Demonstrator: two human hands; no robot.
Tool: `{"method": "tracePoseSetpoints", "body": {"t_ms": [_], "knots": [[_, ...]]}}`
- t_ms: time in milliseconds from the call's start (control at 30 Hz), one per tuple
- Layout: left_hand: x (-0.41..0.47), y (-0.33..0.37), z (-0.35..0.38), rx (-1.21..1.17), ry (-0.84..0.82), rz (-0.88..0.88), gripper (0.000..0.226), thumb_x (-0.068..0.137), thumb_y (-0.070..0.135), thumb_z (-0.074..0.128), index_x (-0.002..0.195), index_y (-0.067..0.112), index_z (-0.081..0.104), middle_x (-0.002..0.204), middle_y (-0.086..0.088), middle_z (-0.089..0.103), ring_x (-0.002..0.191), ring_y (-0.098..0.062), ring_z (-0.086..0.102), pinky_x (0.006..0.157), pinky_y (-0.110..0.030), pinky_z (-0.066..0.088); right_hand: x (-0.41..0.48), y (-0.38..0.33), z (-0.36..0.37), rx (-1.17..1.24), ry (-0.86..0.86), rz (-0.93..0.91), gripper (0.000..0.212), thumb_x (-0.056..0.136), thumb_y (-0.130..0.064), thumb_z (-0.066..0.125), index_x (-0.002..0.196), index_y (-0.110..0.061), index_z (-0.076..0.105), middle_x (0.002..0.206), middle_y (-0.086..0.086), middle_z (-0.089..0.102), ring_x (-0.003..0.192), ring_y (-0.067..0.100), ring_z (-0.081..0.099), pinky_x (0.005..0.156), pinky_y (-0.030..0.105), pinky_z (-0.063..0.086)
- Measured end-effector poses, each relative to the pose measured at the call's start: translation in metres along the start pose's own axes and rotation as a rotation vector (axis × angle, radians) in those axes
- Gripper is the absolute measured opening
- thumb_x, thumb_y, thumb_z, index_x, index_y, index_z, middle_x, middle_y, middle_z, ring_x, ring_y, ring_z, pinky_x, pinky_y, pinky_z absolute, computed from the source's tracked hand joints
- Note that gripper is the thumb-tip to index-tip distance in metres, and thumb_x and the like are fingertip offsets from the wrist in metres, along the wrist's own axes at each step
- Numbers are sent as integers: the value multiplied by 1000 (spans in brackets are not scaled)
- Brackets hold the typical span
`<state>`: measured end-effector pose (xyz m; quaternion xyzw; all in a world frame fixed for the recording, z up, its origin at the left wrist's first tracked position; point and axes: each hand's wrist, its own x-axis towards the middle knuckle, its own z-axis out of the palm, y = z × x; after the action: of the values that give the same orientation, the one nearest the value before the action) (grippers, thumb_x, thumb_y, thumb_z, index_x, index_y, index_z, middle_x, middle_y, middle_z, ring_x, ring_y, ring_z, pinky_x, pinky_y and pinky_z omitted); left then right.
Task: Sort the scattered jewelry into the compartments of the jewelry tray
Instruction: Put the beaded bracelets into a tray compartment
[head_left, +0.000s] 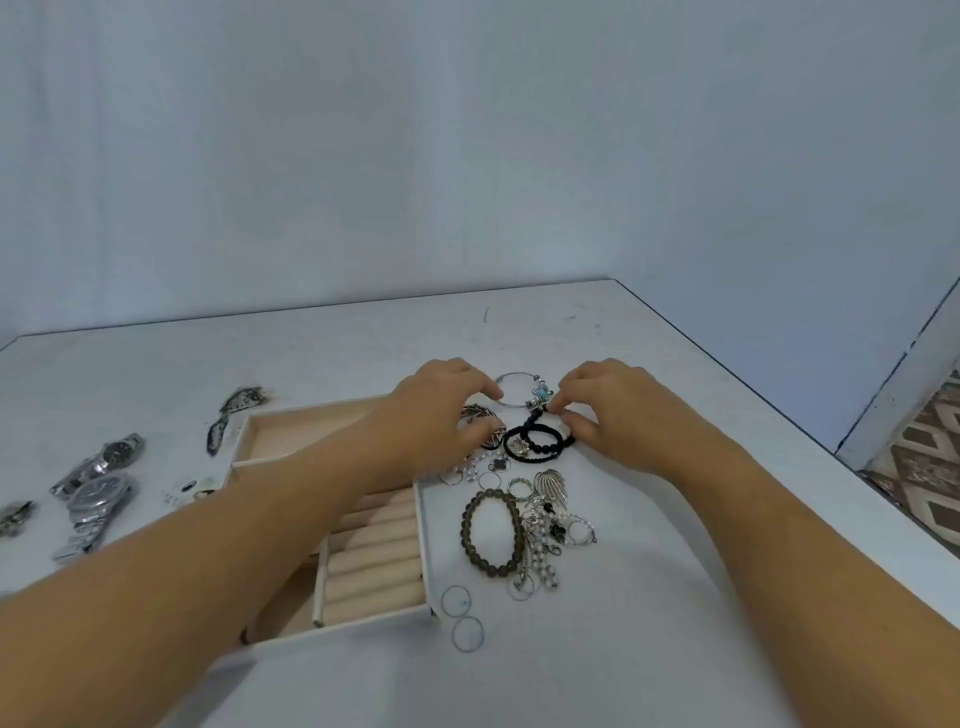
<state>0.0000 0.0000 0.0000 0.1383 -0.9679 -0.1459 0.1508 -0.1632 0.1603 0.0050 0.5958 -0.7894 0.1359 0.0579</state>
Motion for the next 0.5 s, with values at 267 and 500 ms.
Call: {"method": "tracePoseSetpoints", "body": {"t_ms": [267,500], "knots": [[18,11,17,14,-34,47,29,89,41,56,114,30,62,126,5,52,123,-14,41,103,-36,37,-8,10,3,-4,25,27,22,90,-32,55,110,-31,65,124,-8,56,113,15,48,94,30,38],[21,14,24,12,-26,40,25,90,39,57,111,30,66,127,4,52,125,-14,39,104,-36,36,-13,17,8,69,1,30,23,89,-34,56,110,-34,65,124,-11,55,115,12,45,93,27,35]]}}
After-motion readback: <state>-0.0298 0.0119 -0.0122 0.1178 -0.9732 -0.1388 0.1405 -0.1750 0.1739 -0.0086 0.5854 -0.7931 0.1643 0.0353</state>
